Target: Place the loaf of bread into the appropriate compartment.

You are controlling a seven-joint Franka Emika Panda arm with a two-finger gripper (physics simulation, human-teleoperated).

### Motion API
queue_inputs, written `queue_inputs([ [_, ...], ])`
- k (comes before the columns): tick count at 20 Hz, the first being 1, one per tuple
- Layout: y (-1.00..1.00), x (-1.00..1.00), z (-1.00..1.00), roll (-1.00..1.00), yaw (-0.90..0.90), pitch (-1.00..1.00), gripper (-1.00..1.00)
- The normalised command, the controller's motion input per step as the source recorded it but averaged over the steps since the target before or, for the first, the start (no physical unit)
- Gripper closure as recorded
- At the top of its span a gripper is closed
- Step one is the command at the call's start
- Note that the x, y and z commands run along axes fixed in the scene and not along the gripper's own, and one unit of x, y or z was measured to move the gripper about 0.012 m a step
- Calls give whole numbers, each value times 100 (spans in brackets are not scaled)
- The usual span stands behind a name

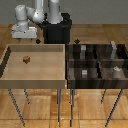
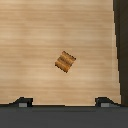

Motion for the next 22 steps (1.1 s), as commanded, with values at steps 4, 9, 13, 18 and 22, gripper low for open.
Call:
queue_inputs([
  [4, 0, 75, -5, 0, 0, 0, -100],
  [9, 0, 25, -40, 0, 0, 0, -100],
  [13, 0, 75, -25, 0, 0, 0, -100],
  [18, 0, -20, -20, 0, 0, 0, -100],
  [22, 0, -50, -25, 0, 0, 0, -100],
])
